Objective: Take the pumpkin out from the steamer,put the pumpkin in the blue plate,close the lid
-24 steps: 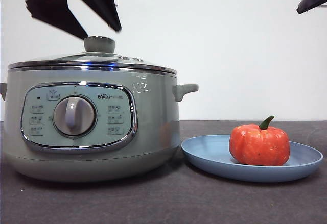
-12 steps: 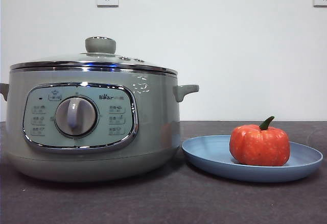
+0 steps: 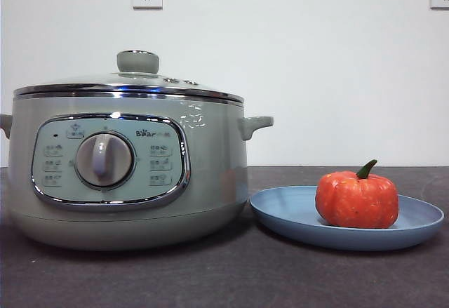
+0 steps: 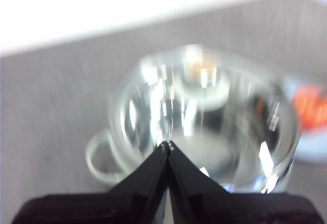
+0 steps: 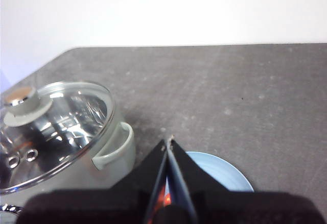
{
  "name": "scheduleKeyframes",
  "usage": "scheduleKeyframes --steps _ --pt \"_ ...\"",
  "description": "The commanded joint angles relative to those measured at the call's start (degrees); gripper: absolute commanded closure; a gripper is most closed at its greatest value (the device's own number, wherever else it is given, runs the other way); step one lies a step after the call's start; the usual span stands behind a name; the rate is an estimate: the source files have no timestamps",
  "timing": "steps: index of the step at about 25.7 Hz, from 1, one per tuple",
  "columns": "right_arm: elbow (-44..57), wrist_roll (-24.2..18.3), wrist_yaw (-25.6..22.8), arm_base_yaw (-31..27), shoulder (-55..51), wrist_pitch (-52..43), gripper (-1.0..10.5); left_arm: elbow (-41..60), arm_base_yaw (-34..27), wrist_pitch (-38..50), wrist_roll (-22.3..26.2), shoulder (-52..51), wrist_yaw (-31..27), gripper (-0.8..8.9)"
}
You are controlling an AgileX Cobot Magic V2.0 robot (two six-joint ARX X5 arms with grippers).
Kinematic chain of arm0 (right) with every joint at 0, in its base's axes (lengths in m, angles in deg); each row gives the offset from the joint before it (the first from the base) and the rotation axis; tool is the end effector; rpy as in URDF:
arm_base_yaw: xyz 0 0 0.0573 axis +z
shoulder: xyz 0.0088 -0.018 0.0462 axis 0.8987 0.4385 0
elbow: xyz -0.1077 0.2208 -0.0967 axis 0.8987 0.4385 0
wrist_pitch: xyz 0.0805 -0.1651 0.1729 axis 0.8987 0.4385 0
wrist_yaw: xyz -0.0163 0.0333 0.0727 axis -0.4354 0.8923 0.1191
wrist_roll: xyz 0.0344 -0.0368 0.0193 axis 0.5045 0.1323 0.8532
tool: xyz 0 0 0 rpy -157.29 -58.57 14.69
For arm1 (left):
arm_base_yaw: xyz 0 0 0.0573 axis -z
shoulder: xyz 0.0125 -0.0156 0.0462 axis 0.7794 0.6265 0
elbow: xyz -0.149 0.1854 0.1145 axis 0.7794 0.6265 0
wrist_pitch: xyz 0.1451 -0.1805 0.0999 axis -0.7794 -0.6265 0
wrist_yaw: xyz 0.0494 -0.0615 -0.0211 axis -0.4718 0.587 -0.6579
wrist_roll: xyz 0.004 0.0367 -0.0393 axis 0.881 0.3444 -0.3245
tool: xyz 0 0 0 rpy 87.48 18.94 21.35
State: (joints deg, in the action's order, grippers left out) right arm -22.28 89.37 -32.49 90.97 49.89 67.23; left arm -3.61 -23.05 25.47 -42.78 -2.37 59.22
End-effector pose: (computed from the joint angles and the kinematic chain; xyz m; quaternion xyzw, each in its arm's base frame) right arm 0.1122 0.0560 0.2775 0.0500 0.1152 0.2091 0.9698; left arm 0.0803 -0.0400 0.3027 0.0331 0.1470 -0.1947 0.9692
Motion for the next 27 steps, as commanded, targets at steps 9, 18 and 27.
scheduleKeyframes --steps 9,18,27 --pt "0.4 1.1 -0.3 0.0 0.1 1.3 9.5 0.3 -0.1 0.3 -1.8 0.2 -0.5 8.16" --pt "0.4 1.1 -0.1 0.0 0.1 3.7 9.5 0.3 -2.5 -1.9 2.9 -3.3 -0.5 8.16" --pt "0.4 1.1 -0.1 0.0 0.1 3.7 9.5 15.8 -20.5 15.6 4.3 -19.1 2.5 8.16"
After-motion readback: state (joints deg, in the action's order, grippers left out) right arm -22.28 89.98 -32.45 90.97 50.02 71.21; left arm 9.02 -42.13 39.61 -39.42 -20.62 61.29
